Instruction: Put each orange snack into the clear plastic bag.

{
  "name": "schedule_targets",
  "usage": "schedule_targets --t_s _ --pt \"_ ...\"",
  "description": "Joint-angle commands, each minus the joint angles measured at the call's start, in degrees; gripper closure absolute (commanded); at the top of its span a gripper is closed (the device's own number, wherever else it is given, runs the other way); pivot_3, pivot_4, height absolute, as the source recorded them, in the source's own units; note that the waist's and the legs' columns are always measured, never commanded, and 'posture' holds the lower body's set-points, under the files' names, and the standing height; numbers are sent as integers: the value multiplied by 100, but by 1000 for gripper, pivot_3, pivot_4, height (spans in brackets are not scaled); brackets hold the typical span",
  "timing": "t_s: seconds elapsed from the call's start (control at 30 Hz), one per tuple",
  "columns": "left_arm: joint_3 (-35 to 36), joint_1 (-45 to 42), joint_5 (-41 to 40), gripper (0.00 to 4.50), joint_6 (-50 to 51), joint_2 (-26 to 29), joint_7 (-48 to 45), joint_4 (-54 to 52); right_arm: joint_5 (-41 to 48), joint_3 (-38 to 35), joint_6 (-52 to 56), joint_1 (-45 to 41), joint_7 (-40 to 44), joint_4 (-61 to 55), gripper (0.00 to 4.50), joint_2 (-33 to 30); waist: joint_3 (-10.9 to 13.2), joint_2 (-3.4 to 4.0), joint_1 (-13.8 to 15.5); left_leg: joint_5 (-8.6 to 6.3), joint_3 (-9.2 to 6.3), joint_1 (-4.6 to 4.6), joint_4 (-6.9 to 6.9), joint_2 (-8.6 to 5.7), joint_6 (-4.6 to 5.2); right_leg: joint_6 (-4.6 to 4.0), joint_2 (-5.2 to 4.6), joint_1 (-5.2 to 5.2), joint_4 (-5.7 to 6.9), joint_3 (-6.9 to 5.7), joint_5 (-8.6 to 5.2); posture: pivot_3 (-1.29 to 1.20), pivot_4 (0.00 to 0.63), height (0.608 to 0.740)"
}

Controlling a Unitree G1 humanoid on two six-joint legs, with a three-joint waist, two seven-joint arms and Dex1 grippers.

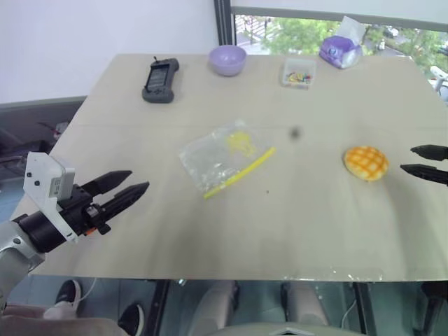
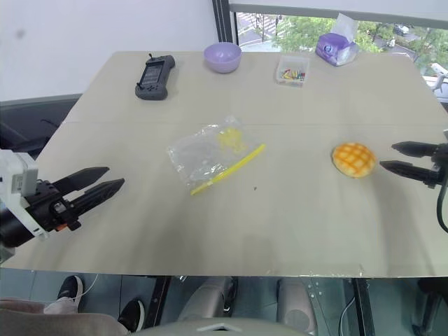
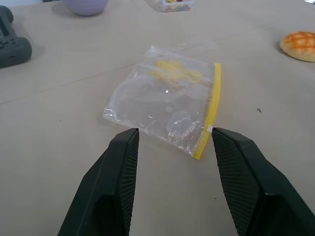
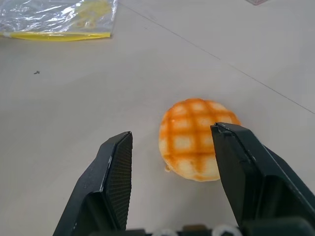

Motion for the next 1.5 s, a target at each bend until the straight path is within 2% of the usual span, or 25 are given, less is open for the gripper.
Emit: schedule_targets --t_s 0.03,1.1,1.27,1.43,1.5 --pt "217 2 -84 2014 -155 94 -1 -16 36 -174 -162 -121 77 -55 1749 -142 0 0 0 0 0 0 0 0 0 0 0 0 0 0 0 0 150 740" --pt "-407 -198 269 2014 -566 243 70 269 166 -600 -193 547 -118 -421 1749 -1 4 7 17 -1 1 -1 -4 1 1 0 1 0 -8 0 0 0 150 740" --pt "-1145 -358 856 2014 -881 109 405 82 184 -525 -189 512 -186 -504 1749 77 3 9 31 -1 2 -2 -4 0 1 1 0 0 -9 1 0 0 150 740" --pt "-2829 -663 2530 2014 -1646 194 819 215 318 -203 114 398 -428 -1057 1749 370 3 9 39 -1 5 -1 -5 0 1 1 2 2 -10 1 1 0 150 740" --pt "-3243 -790 2954 2014 -1921 176 840 358 330 -134 172 349 -506 -1150 1749 453 3 9 50 -1 10 -2 -4 -1 1 1 2 1 -10 1 1 0 150 740"
